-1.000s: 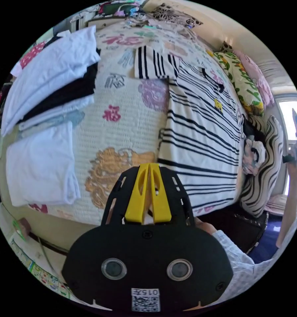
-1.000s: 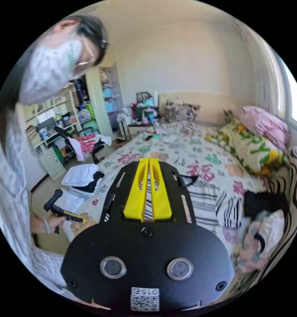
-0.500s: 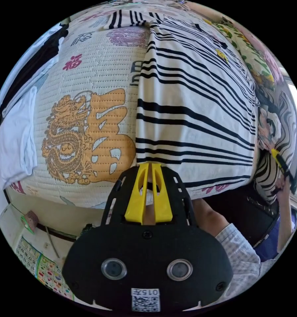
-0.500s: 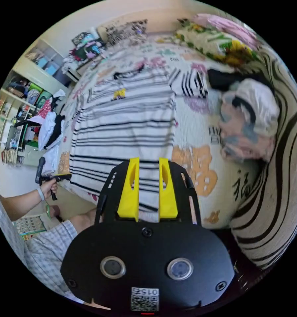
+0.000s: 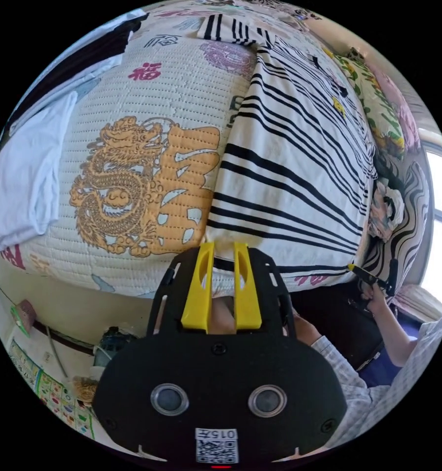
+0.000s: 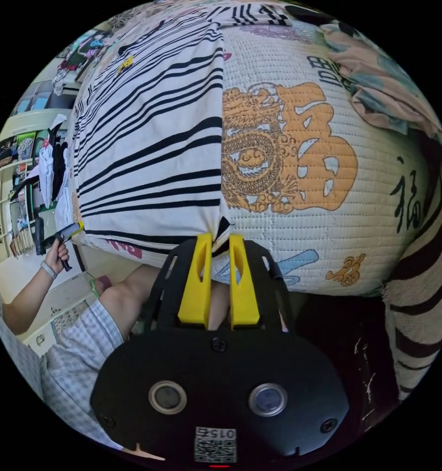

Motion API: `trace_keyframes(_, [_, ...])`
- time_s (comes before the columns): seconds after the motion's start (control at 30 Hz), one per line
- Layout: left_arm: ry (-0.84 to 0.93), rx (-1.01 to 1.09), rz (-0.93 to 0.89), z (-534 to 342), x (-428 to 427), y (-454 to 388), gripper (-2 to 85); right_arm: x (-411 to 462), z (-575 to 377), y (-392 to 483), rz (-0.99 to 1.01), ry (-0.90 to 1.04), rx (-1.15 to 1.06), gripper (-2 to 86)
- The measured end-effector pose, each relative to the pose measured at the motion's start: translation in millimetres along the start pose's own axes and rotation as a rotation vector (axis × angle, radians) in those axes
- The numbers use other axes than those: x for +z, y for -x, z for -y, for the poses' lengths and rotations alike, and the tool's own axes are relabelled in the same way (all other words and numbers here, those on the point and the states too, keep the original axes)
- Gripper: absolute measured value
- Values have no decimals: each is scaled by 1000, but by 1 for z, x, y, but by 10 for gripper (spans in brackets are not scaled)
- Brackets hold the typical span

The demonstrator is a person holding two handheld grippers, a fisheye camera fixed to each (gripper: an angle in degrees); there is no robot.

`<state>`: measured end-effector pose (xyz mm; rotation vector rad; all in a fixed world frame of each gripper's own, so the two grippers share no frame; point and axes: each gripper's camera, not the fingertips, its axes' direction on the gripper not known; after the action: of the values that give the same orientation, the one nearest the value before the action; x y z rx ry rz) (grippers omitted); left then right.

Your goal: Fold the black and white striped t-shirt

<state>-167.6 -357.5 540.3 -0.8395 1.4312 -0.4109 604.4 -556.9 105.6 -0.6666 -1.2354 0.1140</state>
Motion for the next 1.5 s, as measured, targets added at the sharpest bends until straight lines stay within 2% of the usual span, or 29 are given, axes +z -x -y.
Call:
trace_keyframes(0.3, [-1, 50, -22, 3, 21, -21, -4, -44, -42, -71, 166, 59, 43, -5])
trace_keyframes(0.47, [31, 8, 0, 6, 62, -36, -4, -45, -73, -106, 224, 83, 175, -5])
trace_keyframes(0.57, [-12, -41, -28, 10, 90, -43, -2, -45, -84, -121, 239, 69, 207, -2])
trace_keyframes(0.7, [-85, -78, -112, 6, 110, -46, -2, -60, -105, -147, 357, 25, 246, 1])
trace_keyframes(0.8, [-55, -189, -30, 0, 115, -42, -4, -79, -127, -166, 308, 14, 294, -2])
trace_keyframes(0.93, [-71, -184, -17, 15, 109, -64, -6, -118, -148, -179, 244, -36, 313, -4])
trace_keyframes(1.13, [-186, 196, -97, 116, 111, -209, -7, -188, -122, -162, 256, -360, 188, 5])
trace_keyframes(1.3, [-286, 582, -234, 226, 141, -396, 0, -232, -70, -146, 200, -506, 16, 30])
trace_keyframes(1.43, [-259, 713, -276, 296, 174, -510, 11, -266, -24, -141, 80, -625, -80, 48])
trace_keyframes(1.5, [-220, 780, -188, 335, 201, -580, 24, -275, -3, -140, 11, -635, -96, 51])
